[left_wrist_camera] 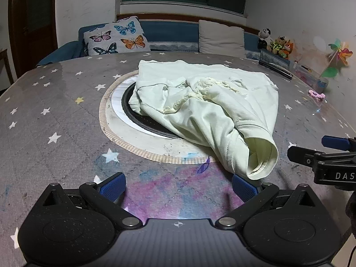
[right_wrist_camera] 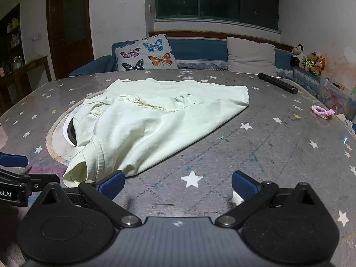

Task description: Fold clothes

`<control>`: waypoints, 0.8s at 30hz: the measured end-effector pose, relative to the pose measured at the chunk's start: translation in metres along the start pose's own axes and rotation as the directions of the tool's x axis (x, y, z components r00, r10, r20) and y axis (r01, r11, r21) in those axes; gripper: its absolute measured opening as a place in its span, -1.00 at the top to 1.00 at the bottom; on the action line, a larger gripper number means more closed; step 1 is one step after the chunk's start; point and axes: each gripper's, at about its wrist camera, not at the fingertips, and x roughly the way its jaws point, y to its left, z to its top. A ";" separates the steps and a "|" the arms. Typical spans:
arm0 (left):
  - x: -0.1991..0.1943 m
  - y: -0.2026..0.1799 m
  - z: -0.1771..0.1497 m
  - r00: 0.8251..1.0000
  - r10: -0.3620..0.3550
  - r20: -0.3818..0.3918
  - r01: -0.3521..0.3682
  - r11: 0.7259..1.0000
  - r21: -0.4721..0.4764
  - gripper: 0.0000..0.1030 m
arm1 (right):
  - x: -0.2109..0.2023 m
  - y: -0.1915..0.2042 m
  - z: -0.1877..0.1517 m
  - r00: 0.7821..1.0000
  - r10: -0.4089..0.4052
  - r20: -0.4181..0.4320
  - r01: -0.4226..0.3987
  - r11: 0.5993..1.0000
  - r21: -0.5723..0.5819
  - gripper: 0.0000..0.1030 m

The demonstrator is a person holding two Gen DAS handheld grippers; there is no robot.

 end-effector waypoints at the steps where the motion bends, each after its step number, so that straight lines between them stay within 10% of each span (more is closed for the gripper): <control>1: 0.000 0.000 0.001 1.000 -0.004 -0.003 0.004 1.000 -0.003 -1.00 | 0.000 0.000 0.000 1.000 0.000 0.000 0.000 1.000 0.001 -1.00; 24: 0.005 -0.002 0.002 1.000 -0.012 -0.023 0.012 1.000 0.005 -1.00 | 0.007 0.003 -0.001 1.000 0.004 -0.014 -0.004 1.000 0.002 -1.00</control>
